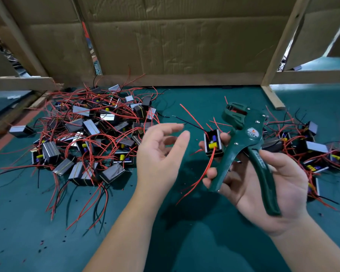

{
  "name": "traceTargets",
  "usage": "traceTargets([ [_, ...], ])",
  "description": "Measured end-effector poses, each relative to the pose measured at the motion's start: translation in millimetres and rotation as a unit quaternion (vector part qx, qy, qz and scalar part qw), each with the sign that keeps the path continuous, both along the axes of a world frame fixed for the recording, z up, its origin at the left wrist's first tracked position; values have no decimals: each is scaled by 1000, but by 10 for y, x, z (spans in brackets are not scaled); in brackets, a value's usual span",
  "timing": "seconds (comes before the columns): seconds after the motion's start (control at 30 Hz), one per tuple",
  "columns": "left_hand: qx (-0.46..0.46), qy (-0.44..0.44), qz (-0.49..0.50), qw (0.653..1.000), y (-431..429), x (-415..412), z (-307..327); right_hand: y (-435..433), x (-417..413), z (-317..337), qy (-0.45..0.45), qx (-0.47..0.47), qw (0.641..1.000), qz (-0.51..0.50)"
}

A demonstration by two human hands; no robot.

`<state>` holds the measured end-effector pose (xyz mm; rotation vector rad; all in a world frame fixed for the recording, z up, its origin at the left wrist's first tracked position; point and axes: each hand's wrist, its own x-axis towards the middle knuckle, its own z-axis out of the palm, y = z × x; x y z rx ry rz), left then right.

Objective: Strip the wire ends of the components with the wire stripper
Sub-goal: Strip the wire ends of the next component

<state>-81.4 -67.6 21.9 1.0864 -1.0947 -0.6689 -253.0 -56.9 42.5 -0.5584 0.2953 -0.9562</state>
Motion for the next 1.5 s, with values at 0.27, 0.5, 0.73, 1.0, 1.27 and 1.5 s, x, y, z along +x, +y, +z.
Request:
traceTargets([
  [0.27,62,113,-119,984,70,-38,95,40,68,-22,-7,-21,994,103],
  [0.5,104,253,-153,950,82,-83,138,68,118,-84,33,-31,992,121],
  [0.73,135,279,-126,942,49,22,158,58,143,-91,57,-27,994,93],
  [1.0,115,230,-128,958,27,58,194,62,120,-99,65,-28,993,98],
  [1.27,110,169,-107,974,47,67,149,53,96,-95,63,-16,994,85],
  [1.5,101,187,-83,974,26,92,126,44,96,-90,62,-20,994,89],
])
